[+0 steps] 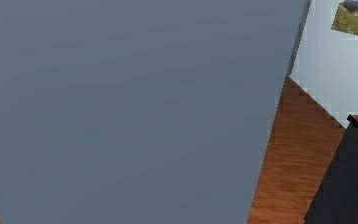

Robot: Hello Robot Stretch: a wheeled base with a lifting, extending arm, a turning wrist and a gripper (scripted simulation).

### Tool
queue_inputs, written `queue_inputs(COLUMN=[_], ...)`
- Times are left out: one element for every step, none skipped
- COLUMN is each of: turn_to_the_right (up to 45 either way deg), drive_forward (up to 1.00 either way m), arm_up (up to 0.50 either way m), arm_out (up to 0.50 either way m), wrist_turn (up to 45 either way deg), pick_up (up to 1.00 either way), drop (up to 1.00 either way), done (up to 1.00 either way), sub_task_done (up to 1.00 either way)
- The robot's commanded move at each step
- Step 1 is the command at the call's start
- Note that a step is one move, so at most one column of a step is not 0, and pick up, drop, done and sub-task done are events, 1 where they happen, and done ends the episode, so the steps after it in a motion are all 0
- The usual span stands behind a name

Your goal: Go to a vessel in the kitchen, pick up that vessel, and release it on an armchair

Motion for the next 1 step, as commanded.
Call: queue_inputs(turn_to_the_right=[0.0], drive_forward=[0.0], arm_up=[0.0], arm_out=[0.0], wrist_turn=[-45.0], pick_up=[0.0], drop=[0.0], done=[0.0], sub_task_done=[0.0])
